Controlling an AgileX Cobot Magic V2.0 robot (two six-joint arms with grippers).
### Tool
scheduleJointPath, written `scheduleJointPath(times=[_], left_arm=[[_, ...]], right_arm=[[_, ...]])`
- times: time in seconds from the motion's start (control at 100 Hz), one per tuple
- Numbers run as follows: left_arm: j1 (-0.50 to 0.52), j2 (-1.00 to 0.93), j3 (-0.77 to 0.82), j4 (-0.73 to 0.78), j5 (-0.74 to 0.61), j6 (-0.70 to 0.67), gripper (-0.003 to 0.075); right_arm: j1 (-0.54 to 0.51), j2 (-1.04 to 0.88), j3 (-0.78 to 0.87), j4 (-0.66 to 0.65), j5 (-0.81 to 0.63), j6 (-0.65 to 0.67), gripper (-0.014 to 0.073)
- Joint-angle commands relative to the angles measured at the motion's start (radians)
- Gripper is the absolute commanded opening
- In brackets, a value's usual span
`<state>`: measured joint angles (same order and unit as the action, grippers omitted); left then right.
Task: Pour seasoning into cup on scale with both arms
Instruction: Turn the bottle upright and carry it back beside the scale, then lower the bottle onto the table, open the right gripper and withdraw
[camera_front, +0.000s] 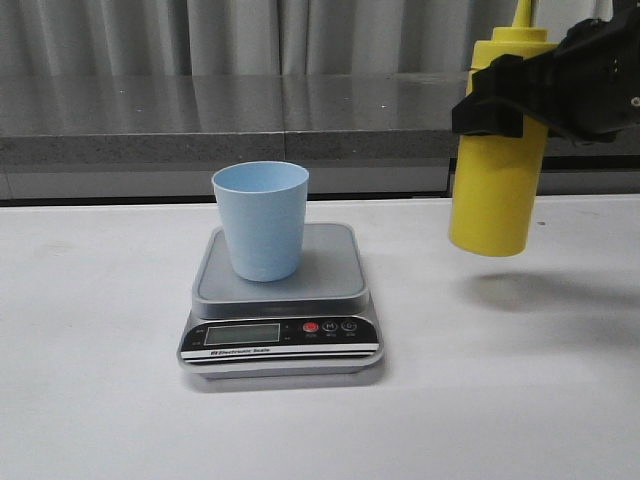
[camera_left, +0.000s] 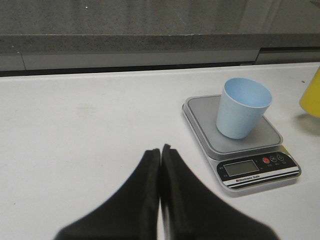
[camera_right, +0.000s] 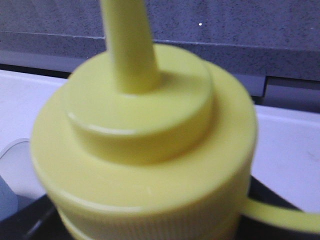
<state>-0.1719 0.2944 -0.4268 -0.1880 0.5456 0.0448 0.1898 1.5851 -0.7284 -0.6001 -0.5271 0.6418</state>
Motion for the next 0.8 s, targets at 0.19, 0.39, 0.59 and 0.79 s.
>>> scheduleJointPath(times=[0.19,0.39,0.59,0.79], left_arm=[[0.001,0.009,-0.024,-0.009,-0.078,-0.008,-0.002],[0.001,0.009,-0.024,-0.009,-0.078,-0.008,-0.002],[0.001,0.009,-0.024,-0.009,-0.078,-0.008,-0.002],[0.001,0.009,-0.024,-0.009,-0.078,-0.008,-0.002]], right_arm=[[-0.008,0.124,-0.023,0.044,-0.182,-0.101,-0.006],[-0.008,0.185,-0.023,0.044,-0.238,-0.103,-0.006],[-0.008,0.19,-0.023,0.044,-0.254,-0.103,0.001],[-0.008,0.19,-0.023,0.044,-0.263,-0.103,0.0162]])
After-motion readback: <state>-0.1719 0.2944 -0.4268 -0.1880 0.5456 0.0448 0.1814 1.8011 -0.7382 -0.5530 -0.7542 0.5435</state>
